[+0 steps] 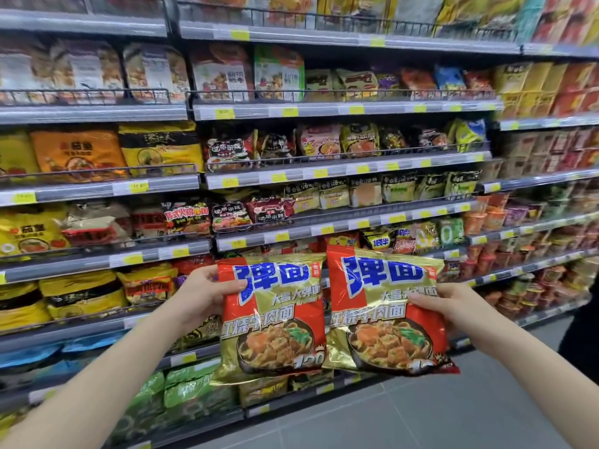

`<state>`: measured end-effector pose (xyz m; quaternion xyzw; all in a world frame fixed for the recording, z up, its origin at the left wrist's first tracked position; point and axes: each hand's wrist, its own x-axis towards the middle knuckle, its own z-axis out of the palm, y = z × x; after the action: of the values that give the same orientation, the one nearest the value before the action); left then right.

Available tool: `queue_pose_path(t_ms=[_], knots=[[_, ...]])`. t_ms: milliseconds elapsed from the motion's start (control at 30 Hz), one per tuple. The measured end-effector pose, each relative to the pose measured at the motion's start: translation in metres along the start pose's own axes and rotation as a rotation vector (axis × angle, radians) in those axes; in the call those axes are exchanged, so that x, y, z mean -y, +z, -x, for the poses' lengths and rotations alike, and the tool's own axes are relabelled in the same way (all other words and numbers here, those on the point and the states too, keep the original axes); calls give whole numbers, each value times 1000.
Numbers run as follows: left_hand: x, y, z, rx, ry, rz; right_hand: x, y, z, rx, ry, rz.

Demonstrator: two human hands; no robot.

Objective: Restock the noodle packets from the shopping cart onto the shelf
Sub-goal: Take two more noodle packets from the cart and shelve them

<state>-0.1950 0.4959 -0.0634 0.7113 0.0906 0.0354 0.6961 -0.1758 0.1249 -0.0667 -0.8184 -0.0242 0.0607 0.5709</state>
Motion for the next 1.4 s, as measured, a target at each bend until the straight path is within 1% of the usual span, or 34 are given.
queue_pose_path(t_ms=[200,333,533,667,800,1033,1200,1300,1400], knots=[[7,6,-52,-18,-11,9,-11,-3,-57,62,29,-51],[7,6,-99,-2,7,-1,-9,-5,-106,87,14,-29],[-1,3,-174,-34,32,51,9,-3,-194,116,-13,-7],[-8,-4,-216,-47,27,39,19,4,-252,134,-20,-14],[-10,-12,-249,-34,29,32,17,12,-302,172,12,-4],[0,-20,-294,-70,9,12,13,31,-363,221,17,-26],[26,-30,-327,-89,-13,26,-1,48,-404,261,14,-43],[58,-32,-347,-117,6,34,-24,59,-428,295,17,-53],[94,-33,-368,-127,43,18,-55,69,-454,291,10,-63]])
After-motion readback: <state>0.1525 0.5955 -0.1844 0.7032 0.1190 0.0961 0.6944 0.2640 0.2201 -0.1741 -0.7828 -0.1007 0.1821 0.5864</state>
